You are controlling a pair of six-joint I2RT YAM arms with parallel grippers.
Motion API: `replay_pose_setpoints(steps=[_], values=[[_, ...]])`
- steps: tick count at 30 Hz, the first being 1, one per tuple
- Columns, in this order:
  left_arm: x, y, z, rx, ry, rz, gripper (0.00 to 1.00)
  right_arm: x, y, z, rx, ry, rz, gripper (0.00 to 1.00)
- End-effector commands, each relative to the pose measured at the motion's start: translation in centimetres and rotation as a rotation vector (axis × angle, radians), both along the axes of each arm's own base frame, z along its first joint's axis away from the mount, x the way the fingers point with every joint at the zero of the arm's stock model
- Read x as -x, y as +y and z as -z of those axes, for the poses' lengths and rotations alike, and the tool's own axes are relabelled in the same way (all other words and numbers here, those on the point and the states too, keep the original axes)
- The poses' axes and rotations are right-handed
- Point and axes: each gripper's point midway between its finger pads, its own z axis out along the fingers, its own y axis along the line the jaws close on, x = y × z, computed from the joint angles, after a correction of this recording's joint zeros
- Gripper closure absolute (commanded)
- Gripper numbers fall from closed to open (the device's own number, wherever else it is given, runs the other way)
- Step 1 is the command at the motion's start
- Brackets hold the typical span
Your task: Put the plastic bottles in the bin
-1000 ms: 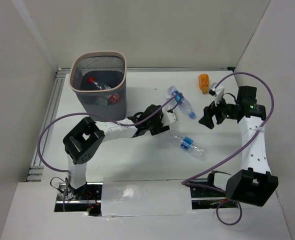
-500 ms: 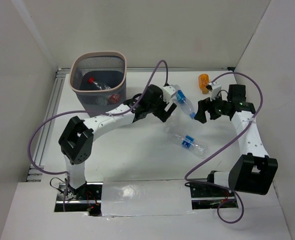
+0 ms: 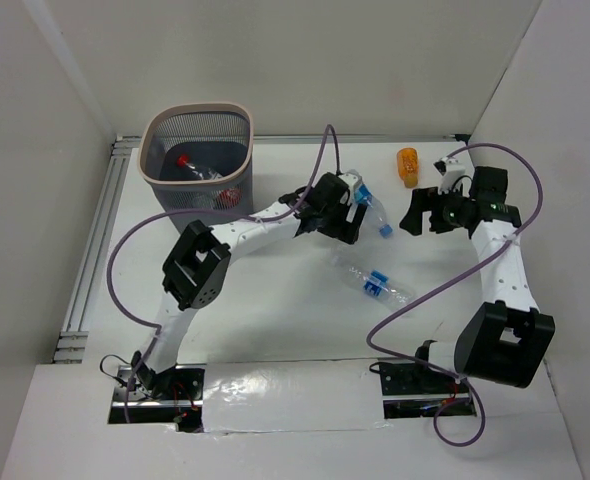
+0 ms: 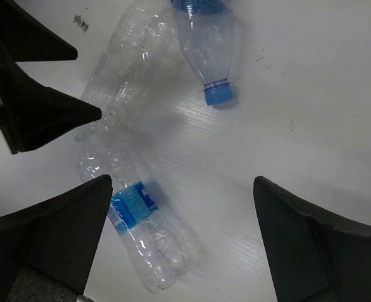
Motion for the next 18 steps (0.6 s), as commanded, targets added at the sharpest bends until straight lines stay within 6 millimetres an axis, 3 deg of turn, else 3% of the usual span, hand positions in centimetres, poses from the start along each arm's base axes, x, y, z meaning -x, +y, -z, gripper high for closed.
replay_pose_setpoints(steps=[1,5,12,16,17,18], values=[[-0.3,-0.5,1.2,-0.024,0.010,-0.080,0.00,-1.2,-0.1,-3.0,-0.005,-0.102,-0.001,0.00],[-0.4,-1.1,2.5,-0.067,-0.010,-0.126,0.00,-0.7,0.0,-3.2,-0.018,-0.105,-0.006,0.00],[-0.5,-0.5,5.3,-0.122,0.000,-0.188,0.02,0.0,0.5,-3.0,-0.021,-0.107,-0.031,0.00],[-0.4,0.6,6.0,-0.153,-0.003,-0.221,0.15,0.3,1.1,-3.2,-0.040,-0.120,-0.064,0.03],[-0.6,1.1,5.6,-0.162,-0.020,-0.240,0.31,0.6,1.4,-3.5,-0.044,-0.131,-0.088,0.07],[-0.6,1.1,5.6,-0.162,-0.021,-0.241,0.39,0.9,1.6,-3.4,-0.048,-0.125,-0.102,0.10]])
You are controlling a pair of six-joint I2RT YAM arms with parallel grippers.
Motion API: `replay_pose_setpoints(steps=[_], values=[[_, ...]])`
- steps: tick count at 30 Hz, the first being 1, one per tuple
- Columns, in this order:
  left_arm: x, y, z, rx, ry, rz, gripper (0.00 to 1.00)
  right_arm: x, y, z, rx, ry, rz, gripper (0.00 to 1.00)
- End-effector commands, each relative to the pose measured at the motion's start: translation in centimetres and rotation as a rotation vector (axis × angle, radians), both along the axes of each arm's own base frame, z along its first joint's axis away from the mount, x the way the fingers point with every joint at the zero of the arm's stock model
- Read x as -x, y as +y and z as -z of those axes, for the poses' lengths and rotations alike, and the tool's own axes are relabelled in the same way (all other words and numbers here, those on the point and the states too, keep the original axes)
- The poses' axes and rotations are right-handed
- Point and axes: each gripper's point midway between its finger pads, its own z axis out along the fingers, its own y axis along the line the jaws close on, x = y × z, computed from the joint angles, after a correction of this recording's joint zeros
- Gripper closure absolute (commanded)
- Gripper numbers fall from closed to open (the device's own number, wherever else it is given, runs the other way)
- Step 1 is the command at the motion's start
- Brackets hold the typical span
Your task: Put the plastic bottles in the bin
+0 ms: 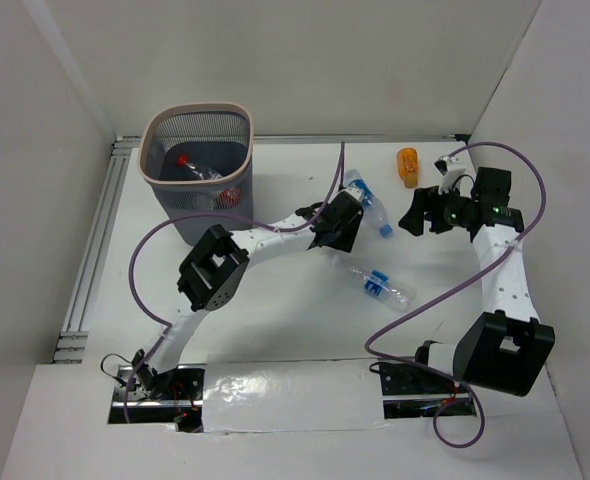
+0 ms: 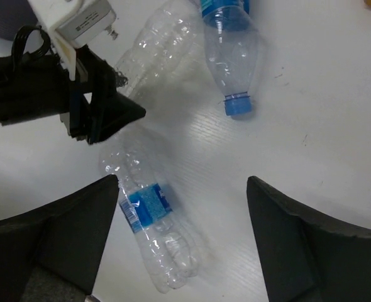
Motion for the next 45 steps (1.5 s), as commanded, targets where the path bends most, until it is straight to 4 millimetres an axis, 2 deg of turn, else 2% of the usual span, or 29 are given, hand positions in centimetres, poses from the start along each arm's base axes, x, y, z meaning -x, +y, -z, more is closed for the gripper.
replay_pose_setpoints(steps=[1,2,3,5,6,7,8,10,11,13,14,15,17,18,19,20,21,24,25,26,29,31,33,35,36,38,40,43,45], values=[[-1.2,1.1,-1.2,-0.014,-0.055,-0.067,0.46,0.6,0.9,-1.7,-0.008,-0.071,-0.076,0.14],[-1.6,1.0,-2.8,-0.001,-0.085,-0.067,0.59,0.8,1.1,-1.5,0.013,-0.085,-0.116,0.18],[-1.8,1.1,-3.6,0.004,-0.100,-0.076,0.64,1.3,1.6,-1.5,0.004,-0.090,-0.159,0.26],[-2.5,1.5,-6.3,0.025,-0.139,-0.073,0.69,2.7,2.1,-0.5,0.031,-0.079,-0.261,0.38],[-3.2,2.0,-9.0,0.063,-0.171,-0.090,0.73,2.9,2.3,-0.4,0.037,-0.079,-0.295,0.45],[-3.6,2.2,-10.6,0.086,-0.189,-0.081,0.73,3.7,2.5,0.4,0.034,-0.042,-0.317,0.55],[-3.7,2.1,-12.4,0.121,-0.200,-0.061,0.75,4.1,2.5,0.6,0.067,-0.068,-0.374,0.57],[-4.6,3.2,-17.8,0.195,-0.277,-0.062,0.75,4.9,2.6,1.8,0.070,-0.039,-0.409,0.58],[-4.5,3.1,-20.2,0.226,-0.311,-0.049,0.76,5.1,2.7,2.1,0.073,-0.037,-0.417,0.55],[-5.3,4.6,-23.6,0.267,-0.351,-0.058,0.76,5.3,2.7,2.8,0.068,-0.026,-0.418,0.47],[-5.1,5.5,-26.4,0.303,-0.391,-0.068,0.76,5.4,2.7,3.1,0.066,-0.024,-0.418,0.43],[-5.3,6.6,-27.9,0.307,-0.412,-0.080,0.76,5.6,2.7,3.4,0.074,-0.018,-0.414,0.31],[-5.1,8.2,-30.6,0.338,-0.452,-0.100,0.76,5.5,2.5,3.4,0.093,-0.032,-0.409,0.19],[-4.6,9.7,-33.3,0.366,-0.494,-0.120,0.76,5.3,2.7,3.4,0.097,-0.041,-0.421,0.09],[-4.8,11.2,-34.6,0.377,-0.518,-0.145,0.76,5.7,2.7,4.0,0.104,-0.032,-0.417,0.00],[-4.8,12.5,-35.9,0.385,-0.544,-0.172,0.75,5.7,3.0,3.8,0.123,-0.044,-0.434,0.00],[-4.2,14.1,-38.5,0.414,-0.592,-0.199,0.75,6.1,3.5,4.2,0.123,-0.039,-0.460,0.00],[-4.5,18.6,-41.4,0.405,-0.687,-0.298,0.71,6.6,4.3,4.5,0.136,-0.046,-0.490,0.00],[-4.9,20.5,-40.6,0.361,-0.695,-0.357,0.71,6.8,5.0,4.6,0.144,-0.044,-0.516,0.00],[-4.9,23.2,-41.3,0.351,-0.718,-0.411,0.69,6.8,5.2,4.9,0.146,-0.029,-0.529,0.00],[-5.1,27.6,-40.3,0.326,-0.715,-0.500,0.68,7.1,5.7,5.2,0.143,-0.017,-0.556,0.03],[-5.1,29.4,-38.2,0.267,-0.694,-0.545,0.68,6.6,6.0,5.0,0.129,-0.020,-0.533,0.10],[-4.8,31.1,-37.6,0.230,-0.698,-0.586,0.68,5.8,5.8,4.9,0.150,-0.028,-0.504,0.15],[-4.9,32.7,-35.6,0.166,-0.678,-0.619,0.60,5.1,5.5,4.8,0.145,-0.012,-0.456,0.15],[-4.9,32.7,-34.8,0.152,-0.660,-0.617,0.42,4.8,5.5,4.8,0.159,-0.010,-0.438,0.11],[-4.9,34.0,-33.6,0.127,-0.643,-0.642,0.22,4.4,5.5,5.0,0.189,-0.009,-0.442,0.00],[-5.0,34.1,-33.1,0.120,-0.633,-0.628,0.06,4.3,5.5,5.7,0.241,0.009,-0.455,0.00],[-4.8,34.5,-33.5,0.118,-0.642,-0.624,0.03,4.1,5.4,6.9,0.295,0.037,-0.457,0.00],[-4.5,34.2,-34.9,0.139,-0.665,-0.598,0.02,4.3,5.3,8.1,0.314,0.061,-0.460,0.00]])
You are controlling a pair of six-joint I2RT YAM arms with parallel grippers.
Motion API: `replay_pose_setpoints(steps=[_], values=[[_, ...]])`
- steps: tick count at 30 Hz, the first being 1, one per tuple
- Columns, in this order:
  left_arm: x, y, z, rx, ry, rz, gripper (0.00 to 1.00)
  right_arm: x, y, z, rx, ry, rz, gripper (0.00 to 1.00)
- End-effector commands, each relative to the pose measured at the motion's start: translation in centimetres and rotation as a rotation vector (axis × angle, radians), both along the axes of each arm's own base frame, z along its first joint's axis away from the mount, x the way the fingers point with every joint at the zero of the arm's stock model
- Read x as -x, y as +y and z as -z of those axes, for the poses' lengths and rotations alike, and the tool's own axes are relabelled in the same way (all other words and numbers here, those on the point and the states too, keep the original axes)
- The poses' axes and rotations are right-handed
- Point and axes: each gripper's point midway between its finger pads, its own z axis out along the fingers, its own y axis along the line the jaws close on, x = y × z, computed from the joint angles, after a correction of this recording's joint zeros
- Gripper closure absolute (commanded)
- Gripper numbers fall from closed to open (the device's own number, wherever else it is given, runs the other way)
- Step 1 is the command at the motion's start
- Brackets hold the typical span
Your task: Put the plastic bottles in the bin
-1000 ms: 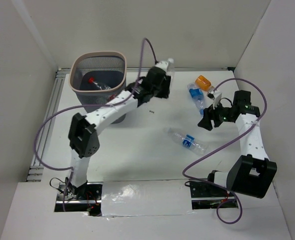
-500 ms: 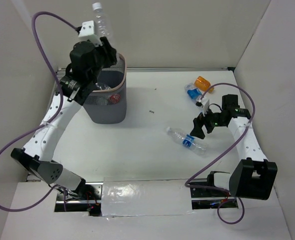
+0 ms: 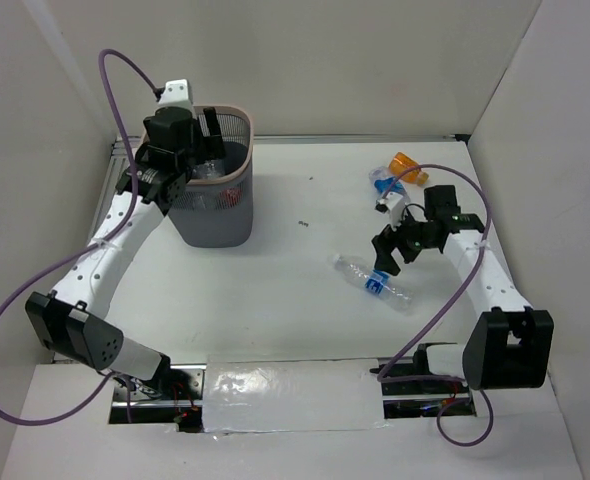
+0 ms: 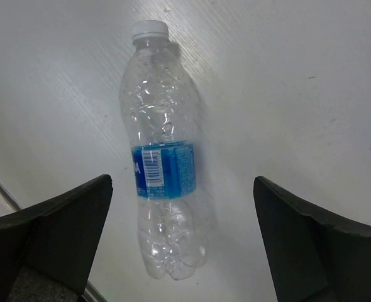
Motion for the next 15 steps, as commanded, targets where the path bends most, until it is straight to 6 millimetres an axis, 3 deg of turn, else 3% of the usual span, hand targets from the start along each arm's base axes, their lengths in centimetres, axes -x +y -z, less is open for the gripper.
replay_pose_setpoints(steps=[1,4,8,9,11,12,13,15], values=[[1.0,0.5,-5.6,0.025,-0.145,0.016,0.02,-1.2,-0.8,1.6,0.083,-0.017,0.030,0.00],[2.0,0.0,-7.5,0.033,-0.180,0.054,0.02,-1.2,-1.4,3.0,0.118,0.001,0.038,0.00],[4.9,-3.1,-10.5,0.050,-0.247,0.222,0.03,-0.6,-0.4,3.5,0.108,0.022,-0.027,0.00],[5.7,-5.3,-10.3,0.056,-0.255,0.336,0.03,-0.3,0.0,3.5,0.101,0.022,-0.059,0.00],[8.2,-7.2,-11.2,0.086,-0.301,0.461,0.04,0.7,0.9,4.1,0.085,0.055,-0.099,0.00],[9.3,-9.1,-9.4,0.086,-0.273,0.570,0.04,1.1,1.4,4.4,0.089,0.061,-0.125,0.00],[10.6,-10.7,-8.9,0.096,-0.275,0.636,0.04,1.8,1.5,5.2,0.090,0.089,-0.135,0.00],[12.2,-12.2,-7.5,0.106,-0.267,0.709,0.04,1.5,1.2,6.2,0.132,0.082,-0.133,0.00]])
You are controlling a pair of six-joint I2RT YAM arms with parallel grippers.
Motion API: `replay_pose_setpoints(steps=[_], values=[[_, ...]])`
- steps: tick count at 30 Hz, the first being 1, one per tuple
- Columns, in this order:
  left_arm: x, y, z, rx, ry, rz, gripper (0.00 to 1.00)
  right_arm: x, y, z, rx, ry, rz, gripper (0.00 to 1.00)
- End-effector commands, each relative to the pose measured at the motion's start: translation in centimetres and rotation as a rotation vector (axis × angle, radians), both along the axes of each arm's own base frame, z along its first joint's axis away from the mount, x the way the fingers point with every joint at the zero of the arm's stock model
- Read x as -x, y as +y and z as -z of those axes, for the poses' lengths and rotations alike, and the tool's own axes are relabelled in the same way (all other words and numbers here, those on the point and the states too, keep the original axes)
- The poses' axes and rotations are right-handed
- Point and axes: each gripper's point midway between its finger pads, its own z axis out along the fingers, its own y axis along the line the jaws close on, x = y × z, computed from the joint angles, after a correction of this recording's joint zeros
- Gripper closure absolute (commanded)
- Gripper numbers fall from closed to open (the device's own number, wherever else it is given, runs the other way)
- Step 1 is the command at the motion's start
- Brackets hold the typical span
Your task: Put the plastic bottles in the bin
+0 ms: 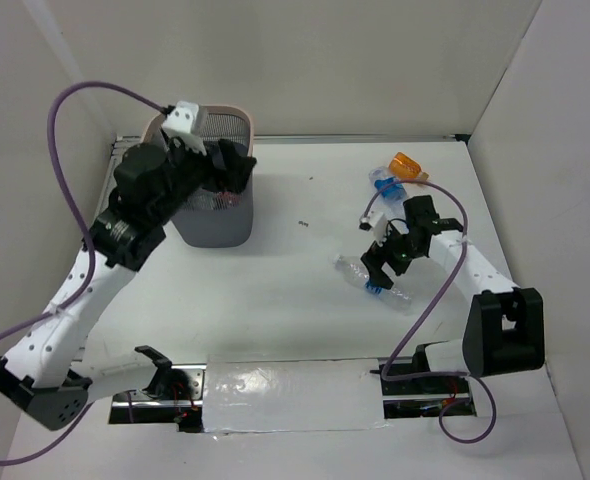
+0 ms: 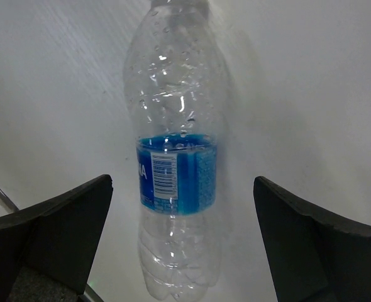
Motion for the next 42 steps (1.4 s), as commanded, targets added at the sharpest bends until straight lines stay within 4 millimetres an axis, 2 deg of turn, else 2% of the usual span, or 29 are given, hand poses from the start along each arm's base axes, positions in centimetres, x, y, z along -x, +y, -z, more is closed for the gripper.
replay_pose_setpoints(steps=[1,3,4,5,8,11,12,13,14,15,16,17,18,19,20,21,22,23,26,27,28,30,31,33,35,38,40,41,42], values=[[3.8,-4.8,2.2,-0.011,-0.020,0.256,0.04,0.3,0.4,2.2,0.040,0.011,-0.041,0.00],[5.0,-5.7,4.2,-0.008,0.021,0.282,0.06,0.2,-0.3,3.7,0.097,0.002,-0.032,0.02],[6.4,-6.5,5.8,-0.008,0.054,0.320,0.06,0.3,-0.4,4.3,0.114,0.009,-0.037,0.02],[7.1,-6.8,6.5,-0.015,0.063,0.329,0.06,0.4,-0.8,5.1,0.139,0.011,-0.029,0.06],[9.2,-7.6,9.1,-0.023,0.104,0.351,0.06,0.5,-0.8,5.4,0.150,0.011,-0.034,0.16],[10.8,-8.0,11.9,-0.047,0.154,0.363,0.06,1.1,-0.1,4.2,0.122,0.017,-0.111,0.43],[11.4,-7.8,12.2,-0.046,0.152,0.374,0.06,0.9,0.4,2.7,0.093,0.013,-0.138,0.51],[11.8,-7.8,12.8,-0.040,0.168,0.370,0.06,0.6,0.8,1.7,0.079,0.000,-0.159,0.64],[12.5,-8.0,14.5,-0.048,0.201,0.384,0.06,-1.4,1.0,-1.1,0.062,-0.076,-0.161,0.69],[13.0,-7.9,14.9,-0.042,0.210,0.391,0.07,-1.8,1.3,-2.6,0.035,-0.089,-0.171,0.73],[13.2,-7.8,16.7,-0.044,0.242,0.386,0.07,-2.9,1.4,-4.3,0.016,-0.129,-0.166,0.75],[13.7,-8.0,17.4,-0.051,0.248,0.401,0.07,-3.9,1.9,-6.3,-0.009,-0.165,-0.155,0.75],[14.2,-8.3,17.9,-0.037,0.254,0.414,0.07,-6.3,2.9,-10.1,-0.056,-0.254,-0.157,0.77],[14.3,-8.2,18.6,-0.030,0.261,0.412,0.07,-7.4,3.5,-12.2,-0.088,-0.290,-0.149,0.77],[15.0,-8.4,20.6,-0.037,0.302,0.429,0.07,-8.3,4.1,-14.2,-0.136,-0.303,-0.115,0.77],[15.3,-8.8,21.1,-0.030,0.306,0.440,0.07,-10.6,5.3,-18.6,-0.202,-0.408,-0.123,0.77],[15.6,-8.7,22.5,-0.030,0.339,0.442,0.07,-11.3,6.4,-20.9,-0.265,-0.424,-0.094,0.77],[16.2,-9.2,23.3,-0.043,0.351,0.461,0.08,-13.1,7.4,-25.0,-0.330,-0.528,-0.109,0.77],[17.0,-10.1,25.1,-0.062,0.398,0.485,0.08,-14.0,11.1,-30.6,-0.499,-0.581,-0.125,0.77],[17.2,-10.3,25.5,-0.071,0.406,0.493,0.08,-15.0,12.5,-33.8,-0.571,-0.656,-0.170,0.77],[17.2,-10.4,25.8,-0.082,0.410,0.487,0.08,-15.2,13.5,-35.1,-0.614,-0.669,-0.182,0.76],[17.6,-10.9,26.3,-0.098,0.417,0.498,0.08,-15.2,17.2,-38.3,-0.725,-0.704,-0.251,0.76],[17.4,-10.6,26.7,-0.106,0.419,0.482,0.08,-14.3,19.6,-39.1,-0.772,-0.686,-0.288,0.76],[17.9,-11.0,27.0,-0.118,0.423,0.494,0.08,-14.3,22.7,-41.1,-0.829,-0.721,-0.352,0.74],[17.6,-10.8,27.0,-0.112,0.424,0.469,0.08,-12.7,26.4,-42.1,-0.885,-0.716,-0.416,0.74],[18.1,-10.6,27.3,-0.101,0.428,0.462,0.08,-11.7,30.7,-43.4,-0.938,-0.739,-0.470,0.73],[18.2,-10.2,27.4,-0.095,0.431,0.450,0.08,-12.0,32.7,-43.5,-0.960,-0.766,-0.482,0.71],[18.6,-10.1,27.3,-0.082,0.430,0.457,0.08,-11.4,33.8,-43.2,-0.972,-0.744,-0.498,0.71],[18.7,-9.7,27.7,-0.089,0.434,0.447,0.08,-11.7,34.4,-42.7,-0.971,-0.739,-0.487,0.70]])
